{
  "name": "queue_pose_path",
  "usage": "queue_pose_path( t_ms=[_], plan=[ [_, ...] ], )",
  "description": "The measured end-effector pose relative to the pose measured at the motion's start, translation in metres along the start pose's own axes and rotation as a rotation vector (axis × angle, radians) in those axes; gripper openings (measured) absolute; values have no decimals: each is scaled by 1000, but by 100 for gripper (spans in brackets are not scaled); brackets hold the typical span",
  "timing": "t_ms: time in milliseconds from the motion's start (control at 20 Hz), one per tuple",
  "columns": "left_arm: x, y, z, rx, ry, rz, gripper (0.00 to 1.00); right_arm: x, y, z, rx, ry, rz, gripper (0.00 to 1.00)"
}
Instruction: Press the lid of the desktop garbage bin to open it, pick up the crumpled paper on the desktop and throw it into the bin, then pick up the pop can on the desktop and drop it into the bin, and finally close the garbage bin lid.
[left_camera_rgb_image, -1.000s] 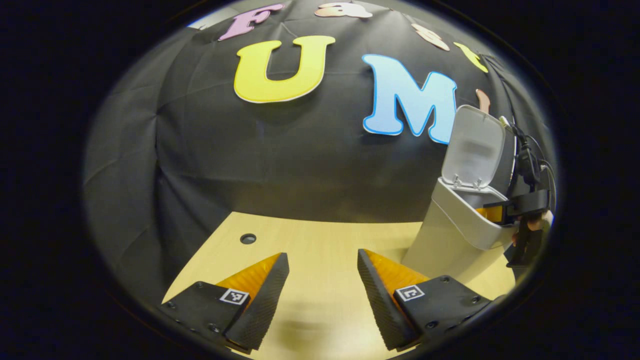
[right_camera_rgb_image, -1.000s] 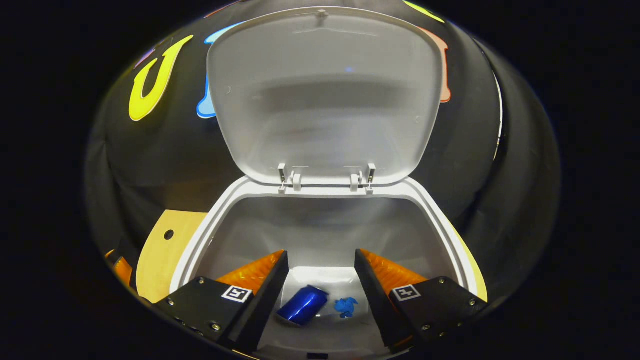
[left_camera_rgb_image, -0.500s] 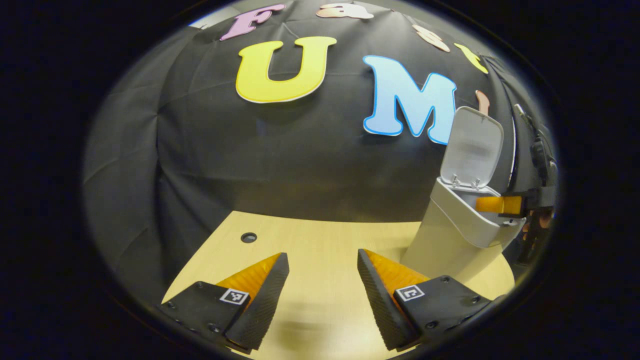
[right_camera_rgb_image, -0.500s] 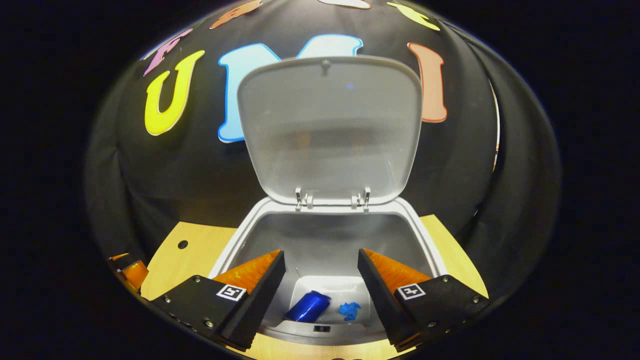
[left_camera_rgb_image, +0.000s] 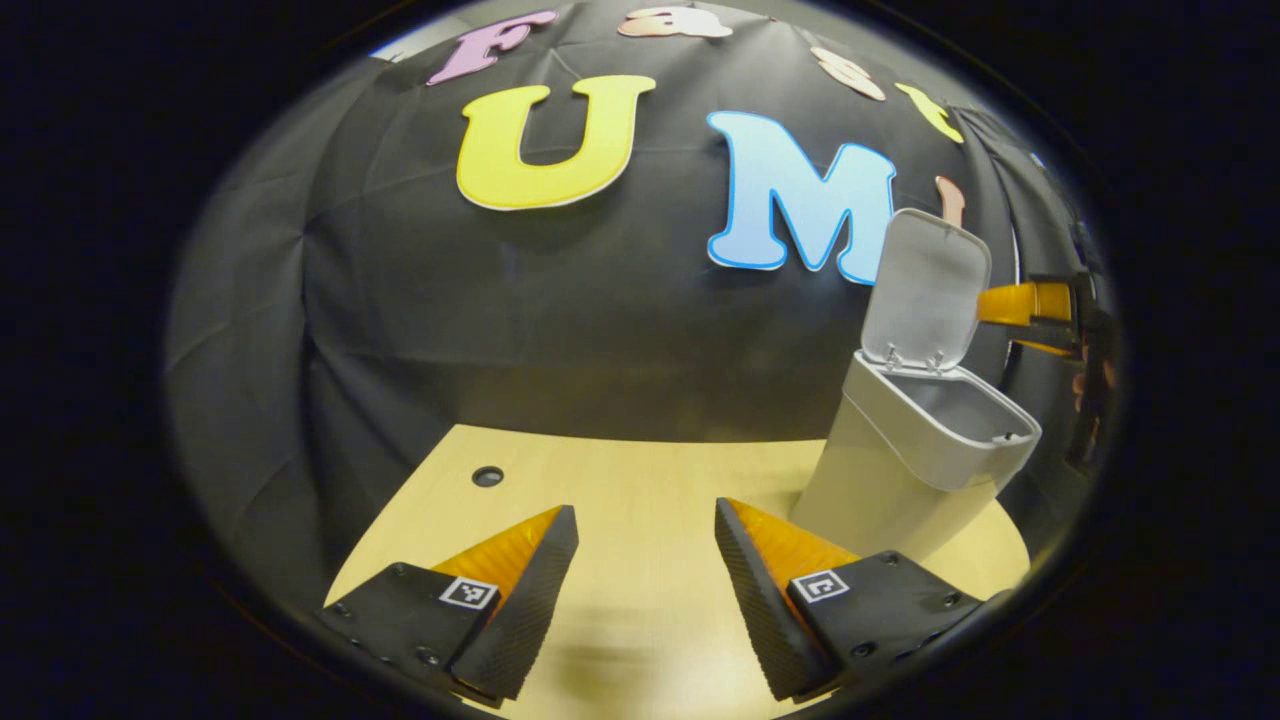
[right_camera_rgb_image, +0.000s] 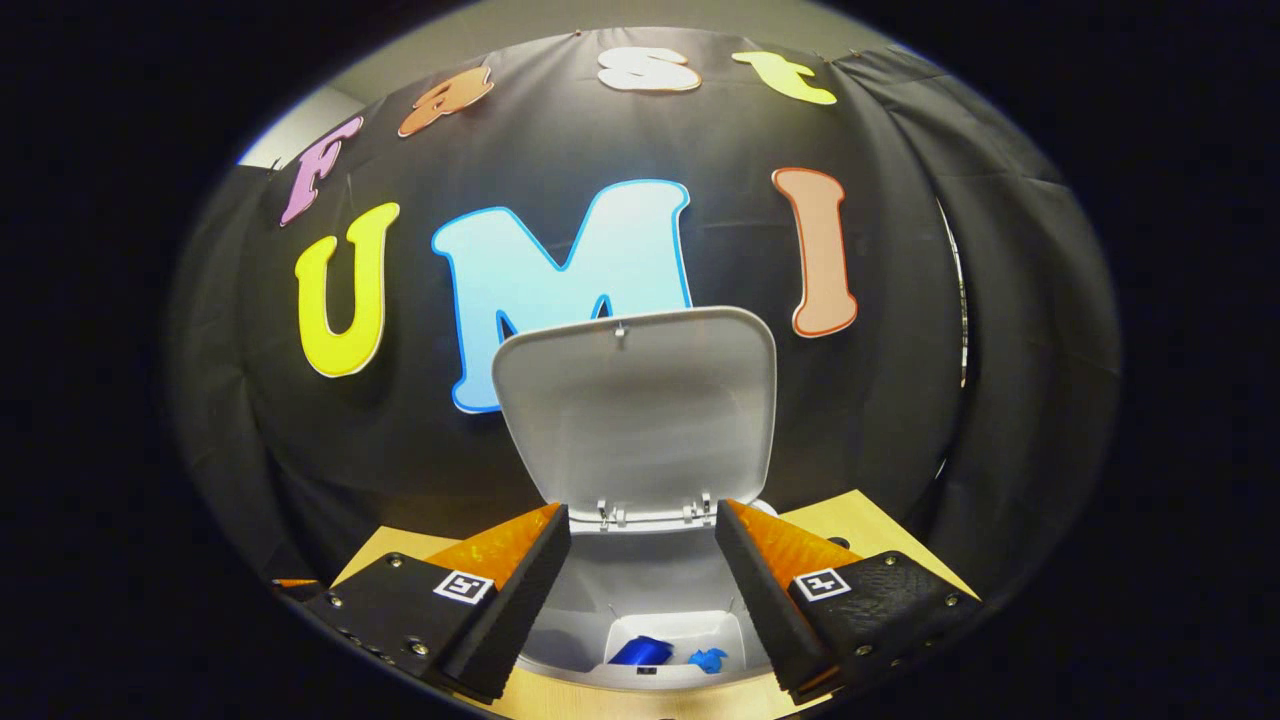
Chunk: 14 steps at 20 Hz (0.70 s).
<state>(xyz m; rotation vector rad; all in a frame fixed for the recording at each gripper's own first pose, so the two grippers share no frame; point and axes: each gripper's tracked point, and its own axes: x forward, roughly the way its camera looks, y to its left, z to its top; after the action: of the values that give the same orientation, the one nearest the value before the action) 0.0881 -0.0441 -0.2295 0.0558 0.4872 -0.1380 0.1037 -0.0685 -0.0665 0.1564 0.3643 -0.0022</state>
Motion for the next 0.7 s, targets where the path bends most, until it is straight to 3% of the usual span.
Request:
queue_pose_path(
  t_ms=[100,350,500,700],
  plan=[
    [-2,-1,-3,8,1,-3,91,-2,0,21,-5,-40,-2,93],
    [-8,-4,-11,13,9,-4,94,3,-5,86,-26,-138,-7,93],
    [-12,-5,-18,8,17,-1,88,13,-6,127,-48,-209,-19,93],
    [-20,0,-21,-12,19,14,93,37,-7,150,-60,-243,-42,93]
  ],
)
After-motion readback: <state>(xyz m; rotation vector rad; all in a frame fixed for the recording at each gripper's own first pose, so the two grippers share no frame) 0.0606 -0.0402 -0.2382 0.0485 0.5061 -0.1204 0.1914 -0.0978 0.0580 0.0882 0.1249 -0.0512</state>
